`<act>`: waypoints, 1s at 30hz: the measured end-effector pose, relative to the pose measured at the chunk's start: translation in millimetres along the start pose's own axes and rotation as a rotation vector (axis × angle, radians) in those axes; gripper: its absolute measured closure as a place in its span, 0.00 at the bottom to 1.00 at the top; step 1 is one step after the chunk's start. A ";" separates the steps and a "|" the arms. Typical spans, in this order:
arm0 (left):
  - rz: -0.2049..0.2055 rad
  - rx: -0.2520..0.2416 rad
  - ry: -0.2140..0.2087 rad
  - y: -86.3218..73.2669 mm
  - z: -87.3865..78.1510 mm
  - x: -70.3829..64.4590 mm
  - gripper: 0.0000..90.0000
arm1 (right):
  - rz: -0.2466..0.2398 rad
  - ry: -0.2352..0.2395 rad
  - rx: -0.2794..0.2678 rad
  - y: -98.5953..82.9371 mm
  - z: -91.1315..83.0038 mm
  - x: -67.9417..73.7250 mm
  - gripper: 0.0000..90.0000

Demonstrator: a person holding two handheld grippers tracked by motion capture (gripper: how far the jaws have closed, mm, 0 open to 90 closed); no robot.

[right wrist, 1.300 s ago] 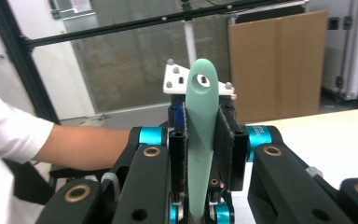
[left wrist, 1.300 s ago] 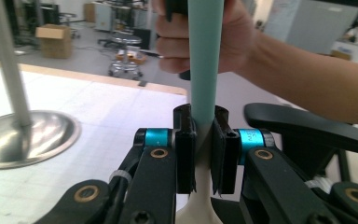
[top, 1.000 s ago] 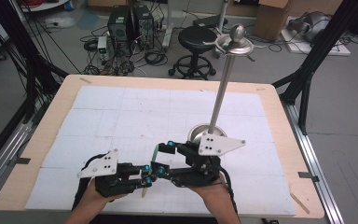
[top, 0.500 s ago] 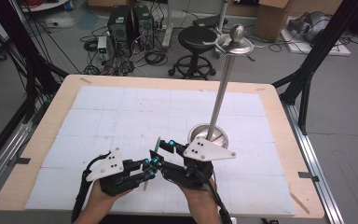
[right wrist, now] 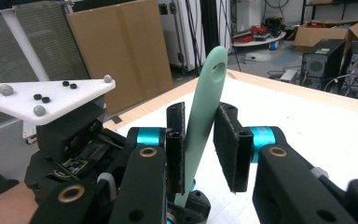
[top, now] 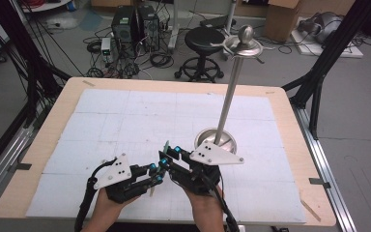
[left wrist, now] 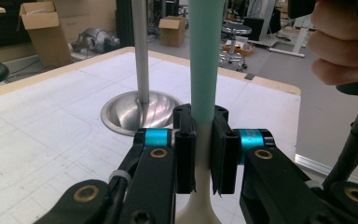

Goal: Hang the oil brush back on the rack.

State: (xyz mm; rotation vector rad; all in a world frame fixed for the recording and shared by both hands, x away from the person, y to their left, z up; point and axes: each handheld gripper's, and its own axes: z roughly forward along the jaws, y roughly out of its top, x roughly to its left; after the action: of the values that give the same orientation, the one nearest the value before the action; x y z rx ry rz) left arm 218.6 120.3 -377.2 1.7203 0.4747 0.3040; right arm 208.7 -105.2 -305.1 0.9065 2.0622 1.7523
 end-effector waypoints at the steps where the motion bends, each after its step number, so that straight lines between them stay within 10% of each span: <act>1: -0.003 -0.001 -0.003 0.0 0.1 0.1 0.90 | 0.002 0.002 0.002 0.2 -0.1 0.1 0.83; 19: -0.030 -0.001 -0.188 0.8 -2.9 5.7 0.70 | 0.001 0.184 -0.001 5.9 -8.1 -11.0 0.91; 30: -0.026 -0.024 -0.201 -2.4 -11.5 10.6 0.58 | 0.008 0.317 -0.047 4.1 -17.1 -32.5 0.92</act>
State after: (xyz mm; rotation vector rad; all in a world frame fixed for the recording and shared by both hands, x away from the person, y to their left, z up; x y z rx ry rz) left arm 222.3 135.7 -377.8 1.6990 0.3439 0.1159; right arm 224.5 -138.6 -303.2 0.6573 2.1937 2.0514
